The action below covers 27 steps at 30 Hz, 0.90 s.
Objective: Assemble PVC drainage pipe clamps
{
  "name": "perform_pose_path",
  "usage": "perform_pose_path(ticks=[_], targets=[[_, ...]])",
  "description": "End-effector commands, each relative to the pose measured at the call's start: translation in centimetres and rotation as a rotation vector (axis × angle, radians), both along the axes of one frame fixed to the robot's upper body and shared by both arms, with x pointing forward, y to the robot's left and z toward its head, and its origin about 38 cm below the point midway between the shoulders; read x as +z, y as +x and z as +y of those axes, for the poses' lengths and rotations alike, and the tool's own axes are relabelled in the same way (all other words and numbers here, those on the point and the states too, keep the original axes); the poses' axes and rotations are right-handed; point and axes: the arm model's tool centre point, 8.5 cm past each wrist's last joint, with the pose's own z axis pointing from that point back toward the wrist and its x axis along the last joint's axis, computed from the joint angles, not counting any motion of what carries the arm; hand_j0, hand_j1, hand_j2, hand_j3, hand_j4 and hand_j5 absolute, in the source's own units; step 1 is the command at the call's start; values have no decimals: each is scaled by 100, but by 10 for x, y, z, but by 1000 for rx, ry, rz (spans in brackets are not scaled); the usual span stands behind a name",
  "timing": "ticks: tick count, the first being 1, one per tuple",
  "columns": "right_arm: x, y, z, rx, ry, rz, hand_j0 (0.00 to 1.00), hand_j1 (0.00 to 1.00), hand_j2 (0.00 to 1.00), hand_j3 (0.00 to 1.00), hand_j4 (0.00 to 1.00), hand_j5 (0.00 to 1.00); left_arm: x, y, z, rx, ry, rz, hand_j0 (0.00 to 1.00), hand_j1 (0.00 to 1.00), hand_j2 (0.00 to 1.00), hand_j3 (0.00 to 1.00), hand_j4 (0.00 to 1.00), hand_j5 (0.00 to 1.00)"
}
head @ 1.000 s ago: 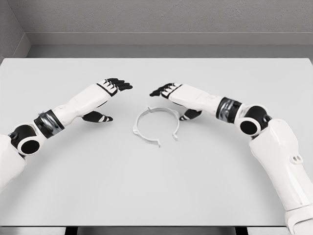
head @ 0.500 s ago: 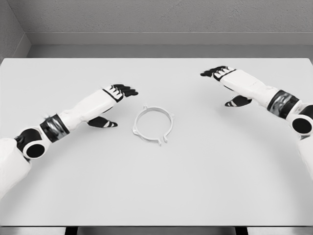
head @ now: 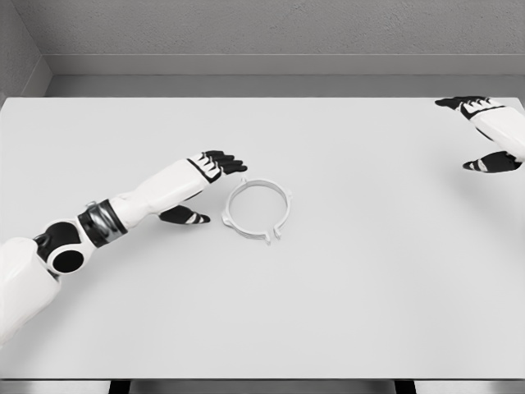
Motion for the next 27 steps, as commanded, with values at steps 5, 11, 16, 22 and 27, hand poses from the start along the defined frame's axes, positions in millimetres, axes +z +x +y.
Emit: perform_pose_path(ticks=[5, 11, 16, 22, 27], targets=[[1, 0, -1, -3, 8, -3, 100, 100, 100, 100, 100, 100, -3, 0, -4, -4, -2, 5, 100, 100, 100, 100, 100, 100], [2, -1, 2, 4, 9, -8, 100, 100, 100, 100, 100, 100, -3, 1, -3, -2, 0, 6, 100, 100, 100, 100, 100, 100], [1, -1, 2, 3, 10, -7, 100, 100, 100, 100, 100, 100, -4, 4, -3, 6, 0, 8, 100, 100, 100, 100, 100, 100], [1, -1, 2, 3, 10, -7, 100, 100, 100, 100, 100, 100, -10, 6, -10, 7, -13, 22, 100, 100, 100, 100, 100, 100], [1, -1, 2, 4, 9, -7, 100, 100, 100, 100, 100, 100, -10, 6, -11, 7, -13, 23, 100, 100, 100, 100, 100, 100]])
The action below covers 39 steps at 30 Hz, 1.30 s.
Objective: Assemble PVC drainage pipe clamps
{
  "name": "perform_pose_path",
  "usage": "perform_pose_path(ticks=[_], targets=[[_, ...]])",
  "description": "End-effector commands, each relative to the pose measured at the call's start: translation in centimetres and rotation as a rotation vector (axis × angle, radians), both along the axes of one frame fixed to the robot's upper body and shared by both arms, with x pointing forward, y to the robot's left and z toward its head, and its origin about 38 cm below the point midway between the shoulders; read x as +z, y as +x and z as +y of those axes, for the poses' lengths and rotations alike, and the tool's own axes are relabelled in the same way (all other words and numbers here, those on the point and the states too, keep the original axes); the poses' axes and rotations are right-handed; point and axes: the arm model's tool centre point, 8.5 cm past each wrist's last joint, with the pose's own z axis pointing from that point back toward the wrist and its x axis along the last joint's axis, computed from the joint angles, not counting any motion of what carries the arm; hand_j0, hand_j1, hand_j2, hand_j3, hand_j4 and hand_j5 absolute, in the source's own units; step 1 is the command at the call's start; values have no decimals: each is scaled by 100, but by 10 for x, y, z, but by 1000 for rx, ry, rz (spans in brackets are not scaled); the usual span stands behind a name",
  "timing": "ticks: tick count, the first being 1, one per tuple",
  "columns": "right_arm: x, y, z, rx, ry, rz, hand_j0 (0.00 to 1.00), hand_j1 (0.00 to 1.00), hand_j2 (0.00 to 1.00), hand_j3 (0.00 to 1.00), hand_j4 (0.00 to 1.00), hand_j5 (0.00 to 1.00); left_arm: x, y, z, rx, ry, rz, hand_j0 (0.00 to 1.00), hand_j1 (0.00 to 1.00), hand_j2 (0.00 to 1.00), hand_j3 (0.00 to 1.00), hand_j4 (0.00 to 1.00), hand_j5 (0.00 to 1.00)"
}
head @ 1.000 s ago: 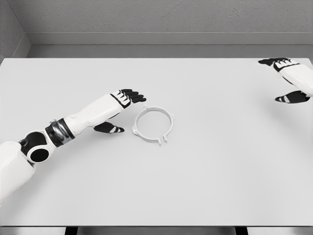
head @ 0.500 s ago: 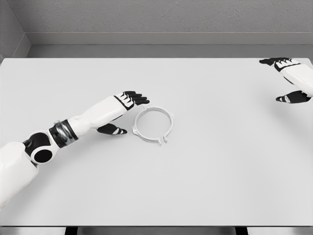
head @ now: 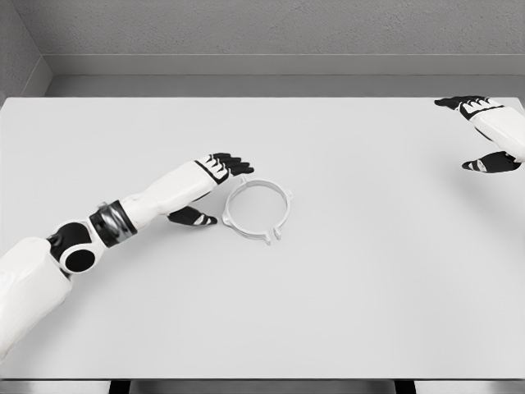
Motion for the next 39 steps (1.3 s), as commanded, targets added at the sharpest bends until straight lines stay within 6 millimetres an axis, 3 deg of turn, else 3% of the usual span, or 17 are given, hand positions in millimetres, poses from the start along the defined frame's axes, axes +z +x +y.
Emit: perform_pose_path(ticks=[1, 10, 34, 38, 39], targets=[[1, 0, 0, -1, 7, -2, 100, 100, 100, 100, 100, 100, 0, 0, -2, 0, -10, 3, 100, 100, 100, 100, 100, 100], [-7, -17, 9, 40, 43, 2, 100, 100, 100, 100, 100, 100, -1, 1, -6, -1, -20, 7, 100, 100, 100, 100, 100, 100], [-8, -17, 10, 39, 50, 3, 100, 100, 100, 100, 100, 100, -2, -1, -19, -13, -50, 11, 100, 100, 100, 100, 100, 100], [-8, -17, 10, 39, 50, 3, 100, 100, 100, 100, 100, 100, 1, 1, -12, -3, -42, 4, 100, 100, 100, 100, 100, 100], [-8, -17, 10, 39, 50, 3, 100, 100, 100, 100, 100, 100, 2, 1, 2, 11, -18, 4, 100, 100, 100, 100, 100, 100]])
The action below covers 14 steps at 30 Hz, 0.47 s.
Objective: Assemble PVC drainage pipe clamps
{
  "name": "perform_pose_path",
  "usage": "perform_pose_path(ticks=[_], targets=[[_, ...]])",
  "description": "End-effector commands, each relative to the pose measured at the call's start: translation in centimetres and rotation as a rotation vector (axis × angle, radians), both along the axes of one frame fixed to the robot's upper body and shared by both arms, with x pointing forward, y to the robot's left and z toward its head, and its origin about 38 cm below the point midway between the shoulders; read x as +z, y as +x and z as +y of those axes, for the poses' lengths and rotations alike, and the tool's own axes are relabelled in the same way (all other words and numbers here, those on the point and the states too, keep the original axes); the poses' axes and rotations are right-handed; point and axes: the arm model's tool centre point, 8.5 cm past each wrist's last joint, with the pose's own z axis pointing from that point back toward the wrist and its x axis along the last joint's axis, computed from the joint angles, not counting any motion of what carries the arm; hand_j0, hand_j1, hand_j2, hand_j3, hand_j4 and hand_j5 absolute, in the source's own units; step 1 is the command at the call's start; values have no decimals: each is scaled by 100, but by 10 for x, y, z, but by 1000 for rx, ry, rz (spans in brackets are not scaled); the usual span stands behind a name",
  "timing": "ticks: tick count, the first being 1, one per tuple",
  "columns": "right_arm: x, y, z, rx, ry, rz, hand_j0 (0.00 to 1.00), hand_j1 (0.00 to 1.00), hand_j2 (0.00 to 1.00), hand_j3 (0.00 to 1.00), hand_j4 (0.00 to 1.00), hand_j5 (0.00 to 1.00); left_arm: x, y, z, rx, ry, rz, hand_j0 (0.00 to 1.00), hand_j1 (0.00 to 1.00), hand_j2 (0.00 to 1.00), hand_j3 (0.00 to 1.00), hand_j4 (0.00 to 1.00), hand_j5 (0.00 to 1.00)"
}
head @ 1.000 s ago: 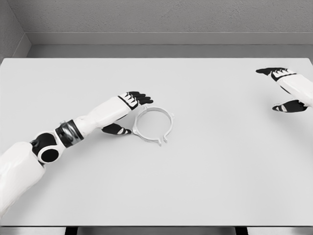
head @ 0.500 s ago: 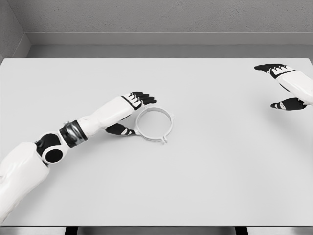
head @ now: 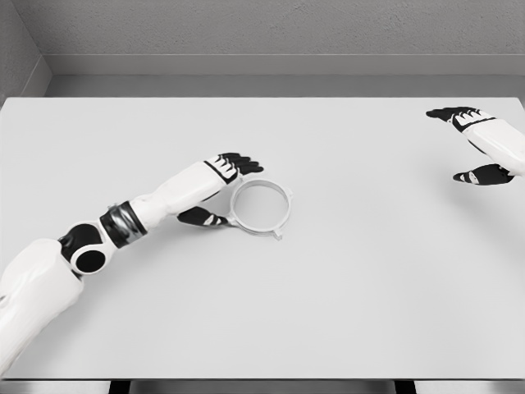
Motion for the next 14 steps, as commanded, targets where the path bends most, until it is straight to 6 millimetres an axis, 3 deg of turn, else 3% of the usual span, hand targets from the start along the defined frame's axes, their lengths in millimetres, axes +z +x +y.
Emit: perform_pose_path(ticks=[1, 3, 6, 7, 14], targets=[[1, 0, 0, -1, 7, -2, 100, 100, 100, 100, 100, 100, 4, 1, 25, 26, 34, -3, 100, 100, 100, 100, 100, 100], [1, 0, 0, 0, 7, -3, 100, 100, 100, 100, 100, 100, 14, 4, 52, 63, 74, -21, 100, 100, 100, 100, 100, 100], [1, 0, 0, 0, 7, -3, 100, 100, 100, 100, 100, 100, 48, 9, 105, 145, 133, -96, 100, 100, 100, 100, 100, 100], [1, 0, 0, -1, 7, -2, 100, 100, 100, 100, 100, 100, 51, 9, 118, 165, 156, -97, 100, 100, 100, 100, 100, 100], [1, 0, -1, -2, 6, -2, 100, 100, 100, 100, 100, 100, 69, 10, 150, 231, 160, -118, 100, 100, 100, 100, 100, 100]])
